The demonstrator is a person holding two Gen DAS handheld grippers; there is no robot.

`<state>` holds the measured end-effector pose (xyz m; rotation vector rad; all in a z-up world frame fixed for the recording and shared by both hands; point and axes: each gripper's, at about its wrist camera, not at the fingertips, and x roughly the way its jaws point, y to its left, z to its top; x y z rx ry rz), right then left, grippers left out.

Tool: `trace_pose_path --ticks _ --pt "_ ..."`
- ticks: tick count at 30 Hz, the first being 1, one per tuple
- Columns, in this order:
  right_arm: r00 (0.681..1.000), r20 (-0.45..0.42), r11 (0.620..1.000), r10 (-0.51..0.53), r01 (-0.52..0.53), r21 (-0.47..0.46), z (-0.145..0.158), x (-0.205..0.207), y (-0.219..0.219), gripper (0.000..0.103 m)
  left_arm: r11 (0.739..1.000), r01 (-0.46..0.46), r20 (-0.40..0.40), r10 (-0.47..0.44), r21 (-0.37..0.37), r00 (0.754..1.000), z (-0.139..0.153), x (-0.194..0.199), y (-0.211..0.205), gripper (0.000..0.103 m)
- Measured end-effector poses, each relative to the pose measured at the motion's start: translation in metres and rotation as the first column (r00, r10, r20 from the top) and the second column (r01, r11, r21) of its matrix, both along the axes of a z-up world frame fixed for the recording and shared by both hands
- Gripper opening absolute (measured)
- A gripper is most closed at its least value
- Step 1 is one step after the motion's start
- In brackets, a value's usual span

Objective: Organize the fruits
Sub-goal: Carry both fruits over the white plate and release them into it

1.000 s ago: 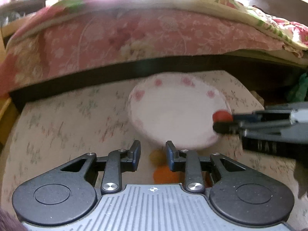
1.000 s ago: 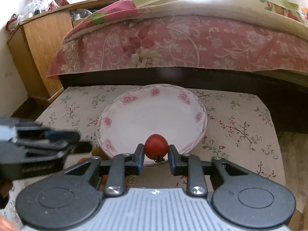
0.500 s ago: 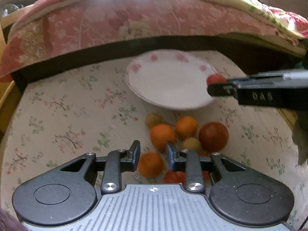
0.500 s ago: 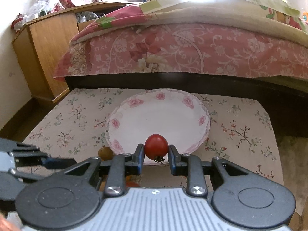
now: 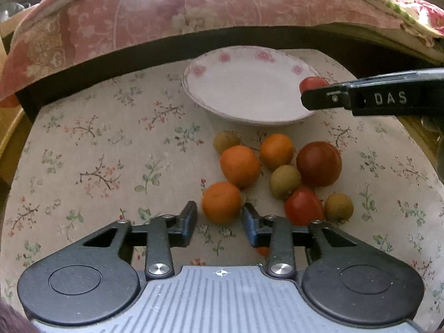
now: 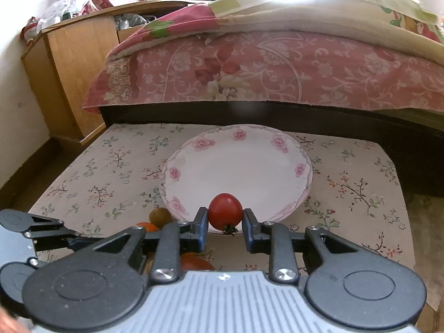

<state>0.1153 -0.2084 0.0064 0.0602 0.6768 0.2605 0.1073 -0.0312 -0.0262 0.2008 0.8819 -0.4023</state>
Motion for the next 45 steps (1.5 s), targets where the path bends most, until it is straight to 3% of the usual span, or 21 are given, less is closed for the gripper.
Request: trace_pose_path --ticks 9,19,27,41,45 --pt "1.000 0.006 1.000 -0.015 0.015 0.008 0.002 0.002 -0.005 0.028 1.000 -0.013 0.030 0.013 -0.019 0.999 0.009 0.000 0.001 0.037" --pt "1.000 0.012 1.000 -0.028 0.028 0.010 0.003 0.007 -0.009 0.028 0.995 0.000 0.107 0.011 -0.102 0.994 0.040 0.012 -0.012 0.037" --pt "0.999 -0.011 1.000 -0.030 0.030 0.008 -0.005 0.016 -0.011 0.028 0.997 0.035 0.127 -0.026 -0.069 0.992 0.037 0.033 -0.037 0.038" --pt "0.999 -0.019 0.999 -0.047 0.047 0.010 -0.006 0.018 -0.013 0.028 0.998 0.027 0.114 -0.020 -0.064 0.993 0.035 0.037 -0.037 0.039" --pt "0.999 -0.005 0.999 -0.052 0.052 0.011 -0.003 0.016 -0.014 0.032 0.997 0.020 0.111 -0.012 -0.071 0.994 0.037 0.032 -0.032 0.040"
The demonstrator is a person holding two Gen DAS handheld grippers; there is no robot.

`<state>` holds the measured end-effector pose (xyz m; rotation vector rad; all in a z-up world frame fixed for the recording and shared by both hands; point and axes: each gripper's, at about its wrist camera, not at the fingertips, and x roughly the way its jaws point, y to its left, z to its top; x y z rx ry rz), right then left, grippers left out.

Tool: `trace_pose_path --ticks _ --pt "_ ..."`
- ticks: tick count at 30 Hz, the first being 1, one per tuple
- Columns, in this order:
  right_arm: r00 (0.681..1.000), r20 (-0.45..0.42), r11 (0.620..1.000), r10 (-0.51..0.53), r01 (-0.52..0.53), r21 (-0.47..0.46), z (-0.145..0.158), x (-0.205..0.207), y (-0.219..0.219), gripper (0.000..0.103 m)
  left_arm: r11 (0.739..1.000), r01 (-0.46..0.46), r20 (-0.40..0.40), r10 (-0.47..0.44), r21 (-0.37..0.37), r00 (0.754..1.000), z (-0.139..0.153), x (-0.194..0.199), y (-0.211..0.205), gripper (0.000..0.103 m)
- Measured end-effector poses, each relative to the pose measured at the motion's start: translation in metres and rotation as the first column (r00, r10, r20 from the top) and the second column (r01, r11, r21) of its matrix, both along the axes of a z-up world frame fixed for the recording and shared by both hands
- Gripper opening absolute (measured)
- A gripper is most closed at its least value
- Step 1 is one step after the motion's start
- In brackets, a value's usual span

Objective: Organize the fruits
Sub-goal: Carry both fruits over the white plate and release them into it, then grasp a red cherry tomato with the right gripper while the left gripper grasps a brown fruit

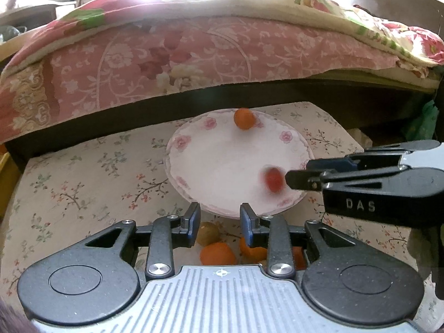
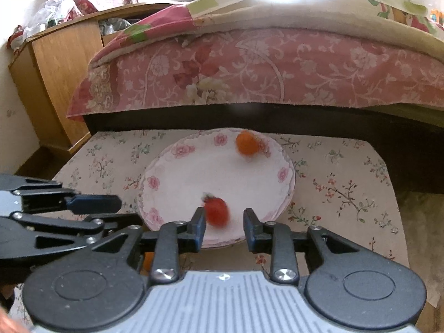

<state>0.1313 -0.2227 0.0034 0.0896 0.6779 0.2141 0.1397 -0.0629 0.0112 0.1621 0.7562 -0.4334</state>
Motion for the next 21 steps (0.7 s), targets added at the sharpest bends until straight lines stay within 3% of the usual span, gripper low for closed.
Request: trace_pose_path --ticks 10,21 --pt "1.000 0.003 1.000 0.002 -0.002 0.004 0.008 -0.010 0.003 0.033 1.000 -0.002 -0.006 0.002 -0.001 1.000 0.003 -0.016 0.012 0.041" --pt "1.000 -0.004 1.000 0.029 -0.029 0.013 0.019 -0.048 0.016 0.033 1.000 -0.022 -0.016 0.022 -0.018 1.000 0.010 -0.049 0.029 0.044"
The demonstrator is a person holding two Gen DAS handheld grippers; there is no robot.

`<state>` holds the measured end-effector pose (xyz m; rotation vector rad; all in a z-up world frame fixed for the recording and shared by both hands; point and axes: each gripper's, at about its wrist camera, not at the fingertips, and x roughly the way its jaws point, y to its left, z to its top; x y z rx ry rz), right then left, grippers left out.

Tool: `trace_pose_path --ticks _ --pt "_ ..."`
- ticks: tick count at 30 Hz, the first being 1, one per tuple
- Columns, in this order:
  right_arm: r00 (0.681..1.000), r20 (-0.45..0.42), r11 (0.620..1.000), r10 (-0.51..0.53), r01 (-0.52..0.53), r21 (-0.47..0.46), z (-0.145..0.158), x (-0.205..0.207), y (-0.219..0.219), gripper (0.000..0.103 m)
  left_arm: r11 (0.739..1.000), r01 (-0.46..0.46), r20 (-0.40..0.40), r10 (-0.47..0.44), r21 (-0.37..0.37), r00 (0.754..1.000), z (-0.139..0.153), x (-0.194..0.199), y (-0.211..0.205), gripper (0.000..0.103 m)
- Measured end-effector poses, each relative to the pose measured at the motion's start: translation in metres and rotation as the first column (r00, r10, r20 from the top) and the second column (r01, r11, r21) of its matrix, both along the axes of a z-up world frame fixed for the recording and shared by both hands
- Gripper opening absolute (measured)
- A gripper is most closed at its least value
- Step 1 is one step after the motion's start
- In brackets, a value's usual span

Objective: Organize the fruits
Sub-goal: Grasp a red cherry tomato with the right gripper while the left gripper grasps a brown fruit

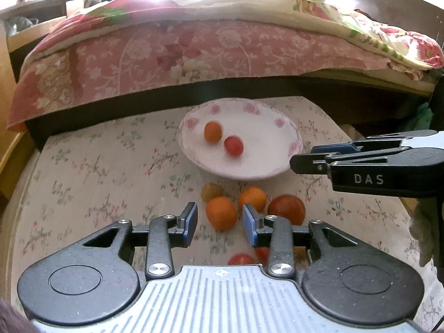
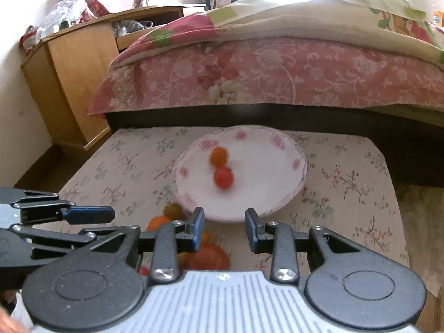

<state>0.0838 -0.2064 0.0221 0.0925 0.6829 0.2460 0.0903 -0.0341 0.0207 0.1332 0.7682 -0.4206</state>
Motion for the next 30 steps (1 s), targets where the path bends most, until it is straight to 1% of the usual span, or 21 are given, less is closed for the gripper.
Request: trace_pose_path --ticks 4,10,13,16,21,26,30 --pt "1.000 -0.015 1.000 0.007 -0.007 -0.003 -0.001 -0.017 0.004 0.033 1.000 -0.007 -0.008 0.007 -0.002 1.000 -0.002 -0.010 0.005 0.045" --pt "0.998 -0.056 1.000 0.004 -0.004 -0.004 -0.008 -0.036 0.005 0.033 1.000 -0.003 -0.023 0.003 0.003 1.000 -0.008 -0.010 0.006 0.046" --pt "0.997 -0.079 1.000 0.007 -0.007 0.004 -0.014 -0.042 0.005 0.033 1.000 0.016 -0.036 -0.016 0.004 0.999 -0.012 -0.015 0.005 0.047" --pt "0.995 -0.093 1.000 0.027 -0.028 -0.010 -0.019 -0.047 0.009 0.033 0.999 0.041 -0.049 -0.040 0.018 0.998 -0.018 -0.023 0.002 0.047" --pt "0.993 -0.104 0.998 0.052 -0.055 -0.025 -0.026 -0.046 0.014 0.033 0.996 0.074 -0.068 -0.071 0.047 0.995 -0.030 -0.030 -0.001 0.047" --pt "0.991 -0.119 0.997 0.067 -0.070 -0.023 -0.031 -0.043 0.015 0.033 0.995 0.088 -0.067 -0.084 0.054 0.994 -0.034 -0.029 -0.003 0.048" --pt "0.988 -0.131 0.995 0.086 -0.092 -0.039 -0.037 -0.041 0.019 0.033 0.992 0.101 -0.073 -0.095 0.071 0.993 -0.040 -0.027 -0.005 0.049"
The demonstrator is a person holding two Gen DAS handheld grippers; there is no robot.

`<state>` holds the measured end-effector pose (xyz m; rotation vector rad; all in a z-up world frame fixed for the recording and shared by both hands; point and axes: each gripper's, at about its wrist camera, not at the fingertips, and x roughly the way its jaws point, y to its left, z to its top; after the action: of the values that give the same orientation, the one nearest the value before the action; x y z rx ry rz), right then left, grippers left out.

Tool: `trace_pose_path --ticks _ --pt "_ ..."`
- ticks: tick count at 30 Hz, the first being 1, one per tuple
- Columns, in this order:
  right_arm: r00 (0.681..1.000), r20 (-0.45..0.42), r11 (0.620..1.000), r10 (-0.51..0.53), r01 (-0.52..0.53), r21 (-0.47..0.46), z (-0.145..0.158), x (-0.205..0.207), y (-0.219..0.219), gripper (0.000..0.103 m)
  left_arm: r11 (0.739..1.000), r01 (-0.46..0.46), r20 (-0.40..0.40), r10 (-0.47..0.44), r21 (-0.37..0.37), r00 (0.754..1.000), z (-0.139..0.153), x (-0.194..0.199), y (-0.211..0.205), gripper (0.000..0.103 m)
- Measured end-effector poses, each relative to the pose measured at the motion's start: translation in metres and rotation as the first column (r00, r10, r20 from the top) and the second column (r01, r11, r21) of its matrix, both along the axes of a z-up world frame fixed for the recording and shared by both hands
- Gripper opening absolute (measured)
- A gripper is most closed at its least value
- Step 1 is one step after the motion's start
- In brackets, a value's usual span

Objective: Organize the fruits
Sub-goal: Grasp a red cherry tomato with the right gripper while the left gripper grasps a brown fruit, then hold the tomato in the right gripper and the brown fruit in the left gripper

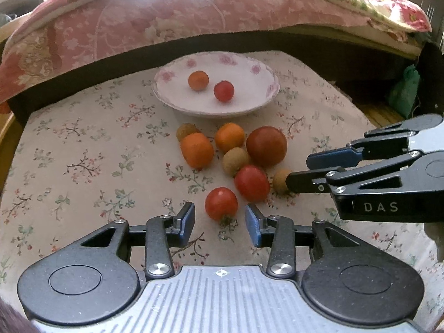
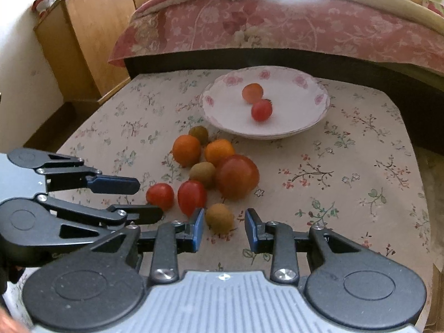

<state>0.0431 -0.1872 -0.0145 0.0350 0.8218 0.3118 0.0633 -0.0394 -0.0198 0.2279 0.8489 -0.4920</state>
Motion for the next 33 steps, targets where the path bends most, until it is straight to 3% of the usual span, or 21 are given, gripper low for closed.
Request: trace_pose_path --ticks 6,19,29,33 --pt "1.000 -0.004 0.999 0.031 -0.031 -0.038 -0.008 0.005 0.008 0.033 1.000 0.013 -0.005 -0.013 0.023 1.000 -0.009 0.002 -0.002 0.050" --pt "0.999 -0.017 0.999 0.042 -0.042 -0.017 -0.015 0.012 0.005 0.033 1.000 0.022 0.012 -0.022 0.021 1.000 -0.017 0.008 -0.003 0.051" --pt "0.998 -0.016 0.996 0.067 -0.068 -0.054 -0.013 0.010 0.011 0.026 0.998 0.039 0.033 -0.040 0.041 0.999 -0.016 0.005 -0.008 0.037" --pt "0.997 -0.023 0.996 0.069 -0.070 -0.054 -0.013 0.010 0.010 0.026 0.998 0.040 0.027 -0.041 0.045 0.999 -0.016 0.004 -0.008 0.036"
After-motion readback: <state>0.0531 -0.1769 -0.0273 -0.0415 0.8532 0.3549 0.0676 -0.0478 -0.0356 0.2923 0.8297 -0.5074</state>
